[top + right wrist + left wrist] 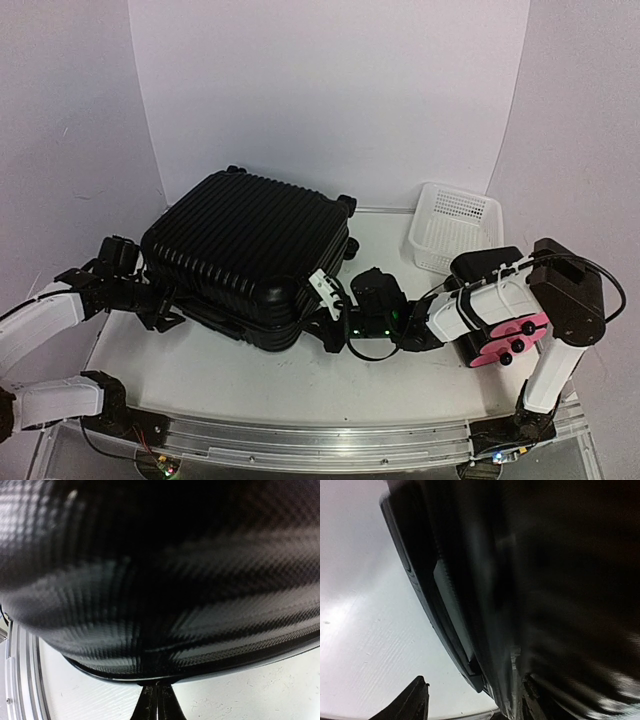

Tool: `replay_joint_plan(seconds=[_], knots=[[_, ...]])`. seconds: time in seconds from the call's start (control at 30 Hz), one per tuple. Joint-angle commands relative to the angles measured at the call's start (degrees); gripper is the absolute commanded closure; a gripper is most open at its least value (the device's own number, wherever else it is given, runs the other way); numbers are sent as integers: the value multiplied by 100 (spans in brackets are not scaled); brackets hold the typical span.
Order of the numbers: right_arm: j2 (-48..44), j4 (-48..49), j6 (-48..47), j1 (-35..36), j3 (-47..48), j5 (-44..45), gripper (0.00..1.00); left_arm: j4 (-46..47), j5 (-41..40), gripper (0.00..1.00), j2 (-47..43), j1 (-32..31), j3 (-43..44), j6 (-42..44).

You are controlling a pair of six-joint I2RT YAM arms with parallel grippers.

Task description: Open, take out, and arrange the luggage

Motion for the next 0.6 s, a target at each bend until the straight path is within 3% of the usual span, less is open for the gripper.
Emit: replay_joint_plan(seconds=[0.0,0.17,0.3,0.57], knots=[[-173,878,34,-99,492,230,100,2016,593,39,835,2,-118,-755],[-203,864,29,-95,532,243,100,2035,282,45,1328,2,-41,-591],[-170,865,72,-102,585,227,100,2018,77,63,1401,-3,-263,-836],[-98,859,51,-96,669,231,100,1195,-597,59,506,-3,-418,-777]])
